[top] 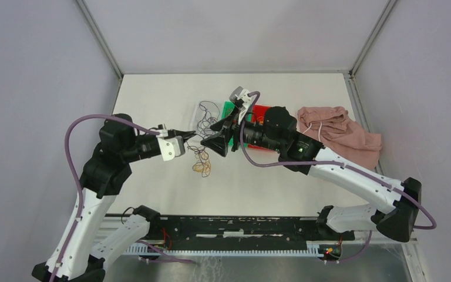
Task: Untangle the cables
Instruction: Untie the cable.
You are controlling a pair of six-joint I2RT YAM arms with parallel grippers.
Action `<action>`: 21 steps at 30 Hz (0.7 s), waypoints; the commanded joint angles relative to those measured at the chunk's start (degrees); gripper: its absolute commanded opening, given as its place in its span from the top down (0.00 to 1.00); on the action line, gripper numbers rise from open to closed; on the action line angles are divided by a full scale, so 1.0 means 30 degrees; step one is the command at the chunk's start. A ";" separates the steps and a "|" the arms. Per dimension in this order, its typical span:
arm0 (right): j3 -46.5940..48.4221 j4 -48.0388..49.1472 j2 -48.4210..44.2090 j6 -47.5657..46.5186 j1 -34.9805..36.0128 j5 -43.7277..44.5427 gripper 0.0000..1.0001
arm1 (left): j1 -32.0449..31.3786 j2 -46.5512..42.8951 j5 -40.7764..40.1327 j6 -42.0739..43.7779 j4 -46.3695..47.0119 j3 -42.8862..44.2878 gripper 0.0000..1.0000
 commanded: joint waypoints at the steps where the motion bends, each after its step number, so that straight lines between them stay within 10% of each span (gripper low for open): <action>1: 0.1425 0.0826 0.0897 -0.0465 0.0380 0.1938 0.30 | -0.0076 0.0395 0.0441 -0.2513 0.0867 0.1101 0.97; 12: -0.0100 0.2958 0.1916 -0.2661 0.1280 0.9440 0.37 | -0.0067 0.1509 0.2824 -0.7718 0.0617 0.2852 0.97; 21: -0.0688 0.5673 0.3640 -0.2465 0.2222 0.9881 0.36 | -0.0100 0.2685 0.4539 -1.0084 0.1306 0.4184 0.97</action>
